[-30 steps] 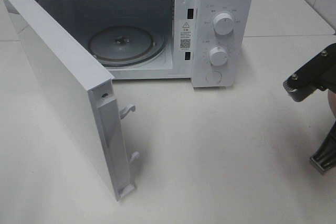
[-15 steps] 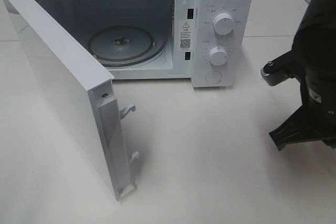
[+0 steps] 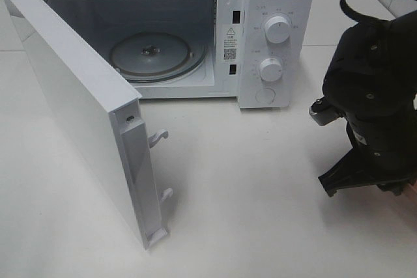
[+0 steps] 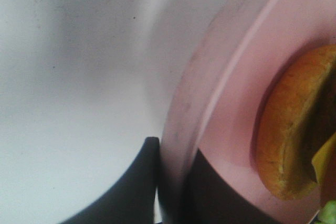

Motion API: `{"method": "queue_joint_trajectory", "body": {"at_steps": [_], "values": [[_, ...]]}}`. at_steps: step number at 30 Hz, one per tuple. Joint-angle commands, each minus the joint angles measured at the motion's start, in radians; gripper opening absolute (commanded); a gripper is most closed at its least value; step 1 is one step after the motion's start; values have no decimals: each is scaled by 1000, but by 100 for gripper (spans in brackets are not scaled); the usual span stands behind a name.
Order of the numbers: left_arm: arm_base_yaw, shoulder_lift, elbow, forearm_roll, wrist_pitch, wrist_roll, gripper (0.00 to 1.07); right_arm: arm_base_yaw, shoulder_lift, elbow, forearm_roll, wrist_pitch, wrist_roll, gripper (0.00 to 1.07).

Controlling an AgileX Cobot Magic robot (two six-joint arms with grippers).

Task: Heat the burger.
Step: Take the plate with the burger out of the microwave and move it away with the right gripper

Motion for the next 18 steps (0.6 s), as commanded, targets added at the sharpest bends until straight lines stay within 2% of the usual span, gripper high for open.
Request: {"method": "queue_joint_trajectory", "body": {"at_steps": [1,10,18], "values": [[7,-14,1,2,2,-4,100,-38,16,-1,-64,19,11,2],[7,-14,1,2,2,-4,100,-126,24,2,-82,-28,-10,3],[7,-14,1,2,2,-4,100,-152,24,47,-97,-101,-14,3]]}}
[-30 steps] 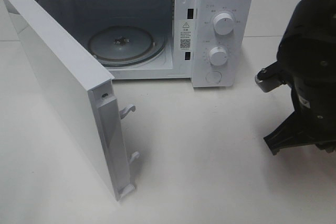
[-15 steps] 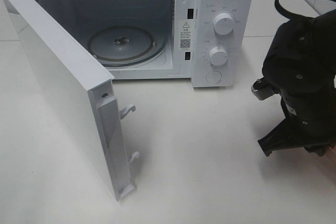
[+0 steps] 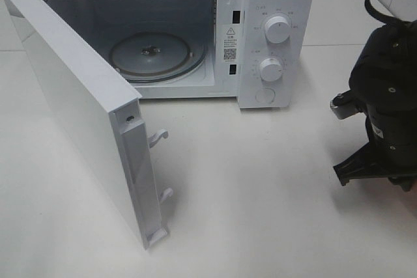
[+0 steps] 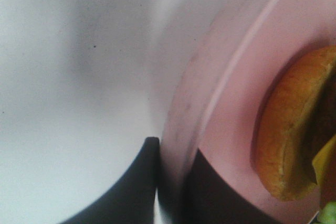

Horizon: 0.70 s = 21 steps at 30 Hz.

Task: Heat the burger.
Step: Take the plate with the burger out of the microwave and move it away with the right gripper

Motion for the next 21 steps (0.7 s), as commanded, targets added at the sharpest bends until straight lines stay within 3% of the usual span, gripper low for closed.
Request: {"method": "queue_joint_trajectory", "body": {"at_steps": [1,21], "values": [[7,-14,1,2,2,-4,100,-6,1,18,-61,18,-11,3],[7,-14,1,2,2,-4,100,-6,99,52,-72,-64,23,9]]}}
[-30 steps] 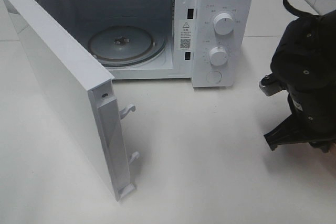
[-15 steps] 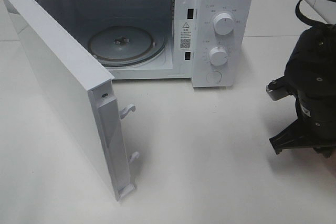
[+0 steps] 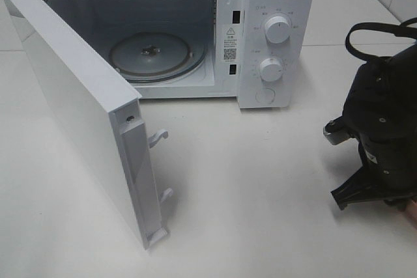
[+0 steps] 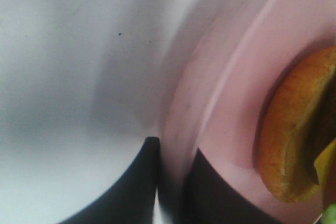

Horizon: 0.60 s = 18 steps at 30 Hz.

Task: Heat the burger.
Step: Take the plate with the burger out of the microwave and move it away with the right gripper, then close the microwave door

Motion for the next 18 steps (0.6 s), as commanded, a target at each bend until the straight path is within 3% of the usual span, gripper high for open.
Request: {"method": "queue_joint_trajectory", "body": {"at_steps": [1,8,10,13,18], "values": [[7,-14,1,2,2,-4,100,-2,3,2,-34,34,20,9],[7,-14,1,2,2,-4,100,-2,3,0,-41,34,25,23],[7,-14,1,2,2,-4,100,-1,-5,0,-37,35,22,35],[7,-14,1,2,2,-4,100,-1,-30,0,-21,34,7,44],[7,-14,1,2,2,-4,100,0,-112,0,36,34,-78,48]]}}
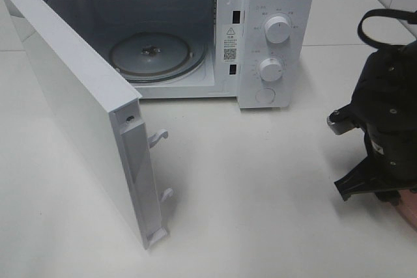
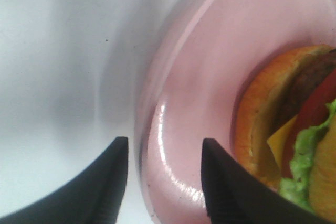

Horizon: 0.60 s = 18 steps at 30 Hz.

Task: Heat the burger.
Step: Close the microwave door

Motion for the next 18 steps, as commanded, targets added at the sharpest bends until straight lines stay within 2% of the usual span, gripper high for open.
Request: {"method": "queue_joint_trajectory", "body": {"at_steps": [1,4,7,8,9,10,11,12,13,18], "values": [[7,-14,1,2,2,-4,100,0,-43,0,31,16,-53,48],[7,-14,1,2,2,-4,100,0,-105,0,78,-7,-130,49],[7,-14,1,2,2,-4,100,0,-177,0,152,-36,-244,55],[7,-14,1,2,2,-4,100,0,-231,0,199,-53,-320,63],[7,-14,1,2,2,-4,100,0,-231,0,199,-53,-320,63],[7,-14,1,2,2,-4,100,0,-282,0,250,-65,-387,72],[7,-14,1,2,2,-4,100,0,-311,0,276,-65,-421,76],[7,-14,1,2,2,-4,100,0,-311,0,276,-65,-421,76],[7,-14,1,2,2,-4,100,0,-366,0,313,-58,-467,82],[7,-14,1,2,2,-4,100,0,-496,0,369,-17,-519,83]]}}
